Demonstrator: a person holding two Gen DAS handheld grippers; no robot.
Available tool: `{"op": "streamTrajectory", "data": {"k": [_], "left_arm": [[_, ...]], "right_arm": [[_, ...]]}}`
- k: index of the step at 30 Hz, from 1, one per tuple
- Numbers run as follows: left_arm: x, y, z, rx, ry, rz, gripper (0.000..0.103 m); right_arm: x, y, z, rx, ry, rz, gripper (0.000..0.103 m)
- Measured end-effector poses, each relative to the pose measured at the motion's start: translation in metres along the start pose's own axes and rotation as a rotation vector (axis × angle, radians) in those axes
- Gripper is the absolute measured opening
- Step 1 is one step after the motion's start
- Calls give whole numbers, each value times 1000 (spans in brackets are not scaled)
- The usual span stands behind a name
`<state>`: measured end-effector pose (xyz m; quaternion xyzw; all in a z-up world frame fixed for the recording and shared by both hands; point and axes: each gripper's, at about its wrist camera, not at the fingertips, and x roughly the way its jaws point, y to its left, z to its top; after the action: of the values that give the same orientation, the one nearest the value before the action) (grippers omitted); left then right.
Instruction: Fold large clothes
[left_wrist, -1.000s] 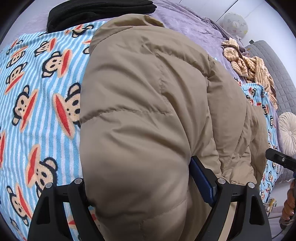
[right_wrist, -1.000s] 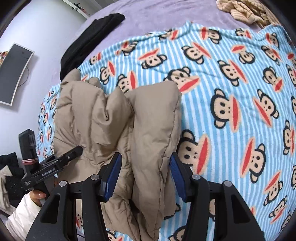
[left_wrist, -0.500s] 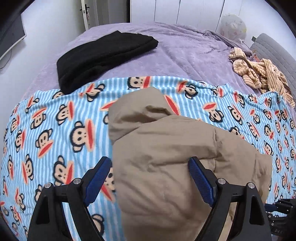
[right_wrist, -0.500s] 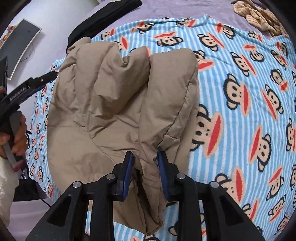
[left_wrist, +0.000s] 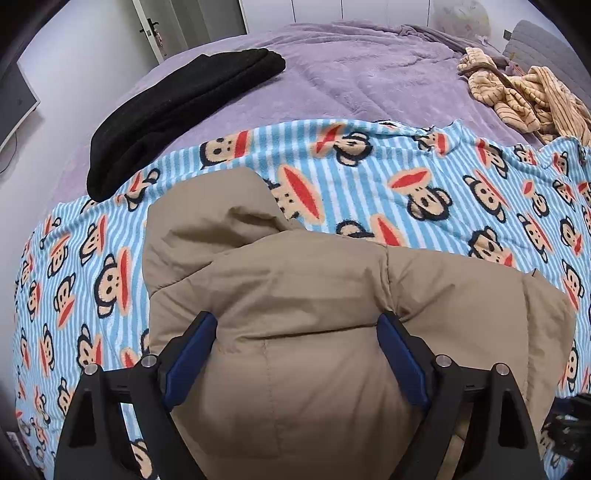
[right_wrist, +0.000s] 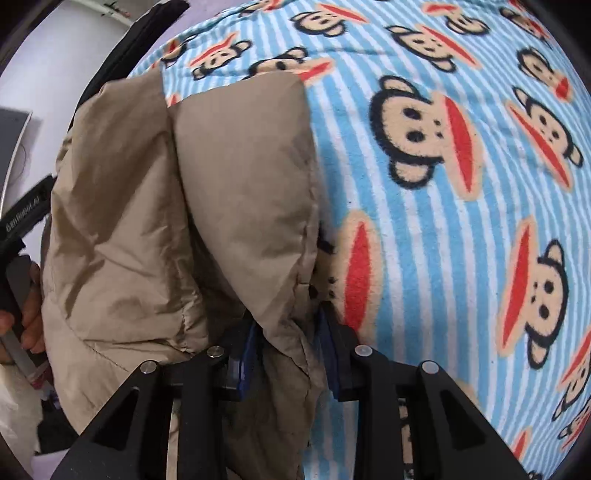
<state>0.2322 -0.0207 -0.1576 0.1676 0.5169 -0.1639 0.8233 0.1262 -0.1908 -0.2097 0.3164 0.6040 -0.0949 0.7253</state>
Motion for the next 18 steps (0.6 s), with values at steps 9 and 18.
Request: {"op": "streamTrajectory", "data": {"k": [9,18], "left_arm": [[-4,6,-2,5,-6,-4,89],[-14,-4,-18,75,-24,-29,89]], "right_arm": [[-78,34,32,18,-160,345,84],[-10,47,37,82,-57,188,11]]}}
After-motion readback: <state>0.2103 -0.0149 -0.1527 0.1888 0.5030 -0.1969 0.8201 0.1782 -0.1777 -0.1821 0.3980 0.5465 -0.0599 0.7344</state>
